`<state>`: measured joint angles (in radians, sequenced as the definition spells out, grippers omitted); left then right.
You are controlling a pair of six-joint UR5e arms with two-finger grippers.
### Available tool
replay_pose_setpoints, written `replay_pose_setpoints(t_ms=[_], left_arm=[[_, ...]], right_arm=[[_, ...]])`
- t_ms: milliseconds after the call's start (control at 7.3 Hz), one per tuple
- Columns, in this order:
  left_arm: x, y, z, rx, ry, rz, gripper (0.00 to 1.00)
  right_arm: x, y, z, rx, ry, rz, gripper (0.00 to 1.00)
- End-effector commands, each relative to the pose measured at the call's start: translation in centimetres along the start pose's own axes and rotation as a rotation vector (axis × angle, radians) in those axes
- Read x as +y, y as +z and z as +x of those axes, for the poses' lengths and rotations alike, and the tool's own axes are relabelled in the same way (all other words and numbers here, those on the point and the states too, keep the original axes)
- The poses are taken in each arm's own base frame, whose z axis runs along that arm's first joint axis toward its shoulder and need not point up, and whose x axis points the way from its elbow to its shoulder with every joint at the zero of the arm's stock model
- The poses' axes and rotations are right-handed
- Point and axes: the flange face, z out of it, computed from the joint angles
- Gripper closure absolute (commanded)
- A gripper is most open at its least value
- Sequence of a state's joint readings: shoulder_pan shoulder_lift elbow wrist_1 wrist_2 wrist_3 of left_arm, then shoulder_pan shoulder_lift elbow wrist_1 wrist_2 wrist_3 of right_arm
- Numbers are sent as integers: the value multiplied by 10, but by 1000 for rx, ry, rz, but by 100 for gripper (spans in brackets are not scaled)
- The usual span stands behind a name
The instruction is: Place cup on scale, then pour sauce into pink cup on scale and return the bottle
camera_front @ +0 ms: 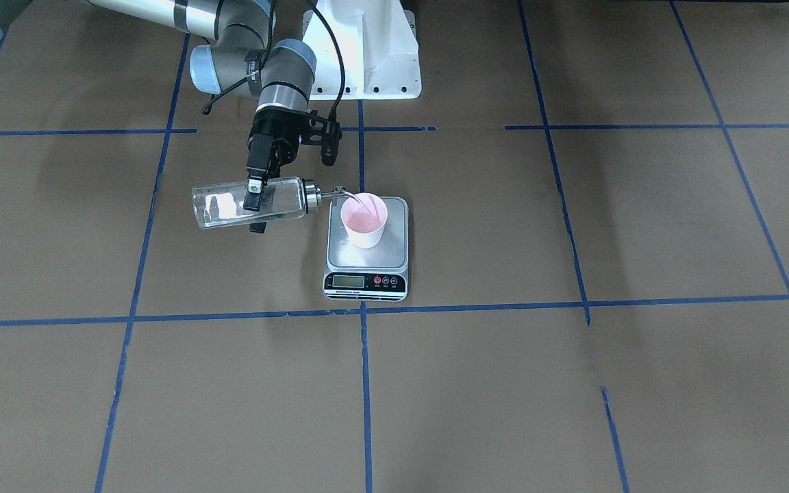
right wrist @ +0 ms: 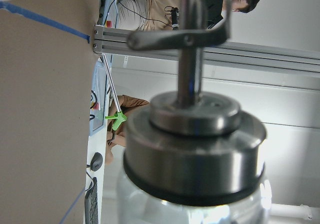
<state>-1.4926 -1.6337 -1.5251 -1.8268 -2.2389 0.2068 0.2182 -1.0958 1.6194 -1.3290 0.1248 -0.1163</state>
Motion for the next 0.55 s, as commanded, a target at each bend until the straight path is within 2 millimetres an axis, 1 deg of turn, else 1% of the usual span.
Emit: replay_pose_setpoints(t_ms=[0, 411], left_arm=[[-1, 0, 2, 19, -1, 4, 0], [-2, -2, 3, 18, 2, 7, 0]], right_arm=[[3, 0, -2, 3, -5, -1, 100], [0, -1, 1, 3, 16, 2, 100]])
